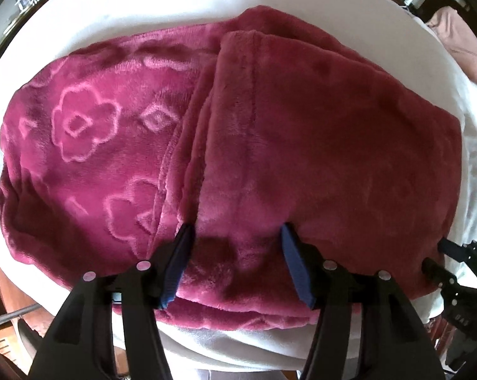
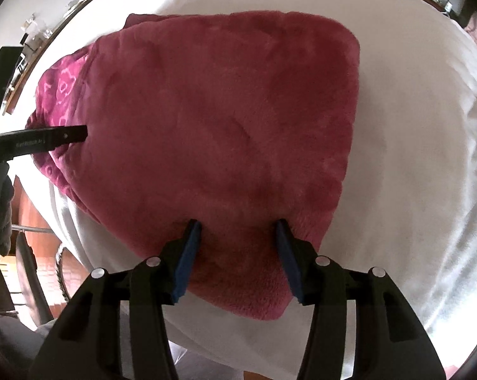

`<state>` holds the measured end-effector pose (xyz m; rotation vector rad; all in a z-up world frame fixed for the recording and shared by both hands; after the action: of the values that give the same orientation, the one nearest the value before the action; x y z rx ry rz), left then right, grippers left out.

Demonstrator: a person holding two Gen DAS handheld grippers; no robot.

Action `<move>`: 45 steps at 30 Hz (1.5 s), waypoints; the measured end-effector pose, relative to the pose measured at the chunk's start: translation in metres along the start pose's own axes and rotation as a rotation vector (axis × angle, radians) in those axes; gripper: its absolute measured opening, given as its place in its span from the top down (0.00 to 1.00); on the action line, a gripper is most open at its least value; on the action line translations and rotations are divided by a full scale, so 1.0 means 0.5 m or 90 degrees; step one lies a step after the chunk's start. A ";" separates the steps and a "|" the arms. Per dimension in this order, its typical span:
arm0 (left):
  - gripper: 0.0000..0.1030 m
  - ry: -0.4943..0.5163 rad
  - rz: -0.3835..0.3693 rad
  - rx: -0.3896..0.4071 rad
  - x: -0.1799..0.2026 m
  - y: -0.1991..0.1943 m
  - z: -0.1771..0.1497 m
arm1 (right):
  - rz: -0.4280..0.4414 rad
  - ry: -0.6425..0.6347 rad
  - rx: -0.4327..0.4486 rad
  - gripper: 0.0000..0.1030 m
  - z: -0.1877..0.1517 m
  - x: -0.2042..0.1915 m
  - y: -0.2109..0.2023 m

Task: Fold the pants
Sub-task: 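Grasp the elastic waistband with the left gripper and lift it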

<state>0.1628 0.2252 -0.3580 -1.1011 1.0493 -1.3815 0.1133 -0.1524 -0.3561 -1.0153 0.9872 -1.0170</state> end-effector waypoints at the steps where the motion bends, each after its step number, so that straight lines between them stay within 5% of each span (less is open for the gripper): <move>1: 0.43 -0.006 -0.001 0.001 -0.004 -0.001 0.001 | 0.000 -0.002 0.000 0.49 0.000 0.000 0.000; 13: 0.43 -0.160 -0.029 0.060 -0.168 -0.110 -0.038 | 0.026 0.030 0.020 0.49 -0.004 0.006 -0.044; 17: 0.25 -0.234 -0.031 0.086 -0.272 -0.137 -0.044 | 0.025 0.036 0.028 0.49 -0.001 -0.014 -0.066; 22: 0.24 -0.306 -0.024 0.091 -0.406 -0.169 -0.040 | 0.038 0.077 0.033 0.46 0.026 -0.047 -0.080; 25: 0.14 -0.324 -0.016 0.098 -0.486 -0.172 -0.032 | 0.029 0.072 0.042 0.44 0.051 -0.093 -0.082; 31: 0.12 -0.315 -0.041 0.084 -0.599 -0.141 -0.005 | 0.017 0.068 0.034 0.43 0.092 -0.187 -0.064; 45: 0.12 -0.221 -0.124 0.007 -0.701 0.017 0.056 | -0.033 0.084 -0.003 0.43 0.121 -0.299 -0.034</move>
<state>0.2073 0.5727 -0.3873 -1.4057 0.6974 -1.2842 0.1339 -0.0007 -0.3020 -0.9916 1.0764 -1.1364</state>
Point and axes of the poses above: each gripper's, at about its wrist camera, not at the fingertips, and y roughly the way its jaws point, x to its right, z to its top, the point moved 1 cm from there along y, roughly the way its jaws point, and after that the axes turned 1 degree about y, right-handed, at the moved point
